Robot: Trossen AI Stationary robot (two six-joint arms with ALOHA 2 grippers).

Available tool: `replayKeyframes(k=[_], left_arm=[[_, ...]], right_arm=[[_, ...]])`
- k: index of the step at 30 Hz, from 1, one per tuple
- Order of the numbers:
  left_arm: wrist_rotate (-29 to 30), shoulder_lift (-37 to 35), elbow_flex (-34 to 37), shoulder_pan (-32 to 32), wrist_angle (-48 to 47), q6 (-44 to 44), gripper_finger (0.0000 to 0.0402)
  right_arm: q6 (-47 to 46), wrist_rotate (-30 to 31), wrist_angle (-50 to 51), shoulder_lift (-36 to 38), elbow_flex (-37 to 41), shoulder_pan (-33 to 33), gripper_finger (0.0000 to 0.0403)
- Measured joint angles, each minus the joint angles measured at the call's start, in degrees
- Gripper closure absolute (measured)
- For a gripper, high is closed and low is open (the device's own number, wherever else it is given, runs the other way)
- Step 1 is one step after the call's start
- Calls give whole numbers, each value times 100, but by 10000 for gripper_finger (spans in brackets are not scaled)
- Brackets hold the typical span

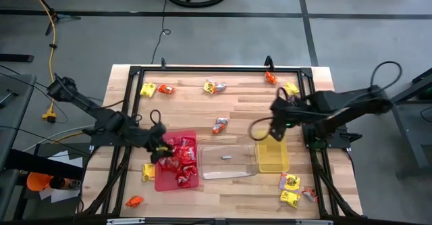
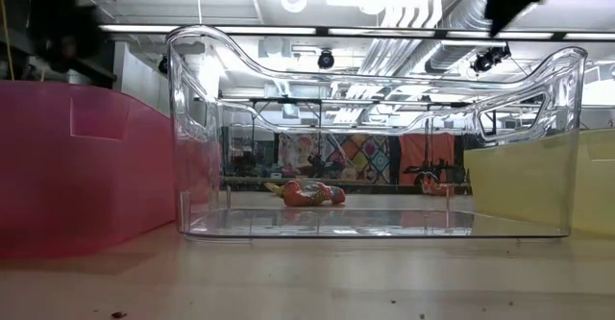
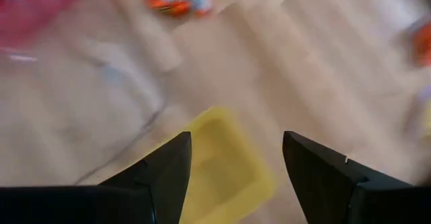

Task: Sort candy
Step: Put the yellow candy into the transparent bin

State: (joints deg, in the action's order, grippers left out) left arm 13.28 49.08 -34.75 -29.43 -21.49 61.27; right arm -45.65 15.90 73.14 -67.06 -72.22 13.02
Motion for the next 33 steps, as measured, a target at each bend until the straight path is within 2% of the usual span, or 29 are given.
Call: replayKeyframes(k=[3, 7, 14, 19, 25, 29, 33], left_arm=[[656, 0, -207, 240, 403, -216, 202], [1294, 69, -322, 598, 880, -331, 200], [1433, 356, -327, 811, 1464, -336, 200], [1504, 638, -327, 808, 1531, -339, 200], [1833, 927, -327, 811, 1579, -196, 200], [1829, 1014, -327, 808, 1581, -406, 199], [1842, 1012, -327, 811, 1582, -741, 199]], right_arm=[[-637, -768, -708, 717, 798, 261, 174], [-1235, -1691, -1537, 1315, 1593, 765, 174], [-2926, -2853, -2509, 1261, 2418, 1741, 174], [-4446, -2958, -3225, 672, 2617, 2706, 174], [-6095, -2961, -3492, -328, 2624, 3539, 174], [-6666, -2936, -3395, -970, 2624, 3776, 174], [-6748, -2553, -3138, -1494, 2624, 3787, 174]])
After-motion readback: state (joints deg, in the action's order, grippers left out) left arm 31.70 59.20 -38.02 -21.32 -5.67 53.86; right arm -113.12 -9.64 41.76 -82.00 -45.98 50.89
